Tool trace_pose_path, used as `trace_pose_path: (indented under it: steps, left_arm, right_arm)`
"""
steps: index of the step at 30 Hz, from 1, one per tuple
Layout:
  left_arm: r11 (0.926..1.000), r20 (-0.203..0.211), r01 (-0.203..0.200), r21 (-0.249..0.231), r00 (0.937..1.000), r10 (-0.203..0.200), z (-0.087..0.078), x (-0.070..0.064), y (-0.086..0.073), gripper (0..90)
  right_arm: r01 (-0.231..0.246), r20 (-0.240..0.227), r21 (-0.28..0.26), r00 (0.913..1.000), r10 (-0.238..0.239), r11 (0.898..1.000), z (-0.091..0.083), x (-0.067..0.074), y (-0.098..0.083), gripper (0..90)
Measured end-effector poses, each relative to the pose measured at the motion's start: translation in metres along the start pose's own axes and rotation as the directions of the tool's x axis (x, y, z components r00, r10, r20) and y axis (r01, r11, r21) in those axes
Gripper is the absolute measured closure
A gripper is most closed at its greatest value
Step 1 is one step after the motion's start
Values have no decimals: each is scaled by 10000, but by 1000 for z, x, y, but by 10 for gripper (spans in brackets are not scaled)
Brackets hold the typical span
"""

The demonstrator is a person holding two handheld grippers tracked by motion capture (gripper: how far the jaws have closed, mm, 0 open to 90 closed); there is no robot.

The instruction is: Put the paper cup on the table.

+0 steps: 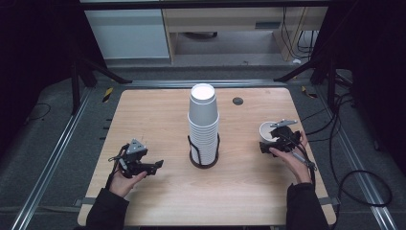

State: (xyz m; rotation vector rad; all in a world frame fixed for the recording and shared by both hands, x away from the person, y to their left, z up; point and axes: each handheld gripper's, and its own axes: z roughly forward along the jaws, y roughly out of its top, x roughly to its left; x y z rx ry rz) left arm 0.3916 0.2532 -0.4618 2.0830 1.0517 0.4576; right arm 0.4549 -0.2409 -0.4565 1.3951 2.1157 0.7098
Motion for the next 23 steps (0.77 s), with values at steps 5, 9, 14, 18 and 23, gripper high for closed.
trace_pose_path:
  steps: [5,9,14,18,23]
  left_arm:
    - [10000,2,-24,-9,10000,24,-1,-2,0,182]
    - [10000,1,-63,2,10000,63,-1,-2,0,181]
    - [10000,3,21,-26,10000,-21,-1,-1,0,181]
    - [10000,-48,-13,-18,10000,13,-1,-1,0,181]
    - [10000,-162,71,-30,9998,-72,-2,2,-1,179]
  right_arm:
    - [-72,-120,-82,9999,71,9999,-8,1,-6,22]
    - [-26,-187,-121,9998,24,9999,-15,4,-11,22]
    - [-84,-327,-61,9994,82,9999,-27,9,-19,20]
    - [-288,-431,-118,9987,282,9995,-34,11,-24,20]
    - [-448,-343,-113,9984,444,9989,-45,13,-32,19]
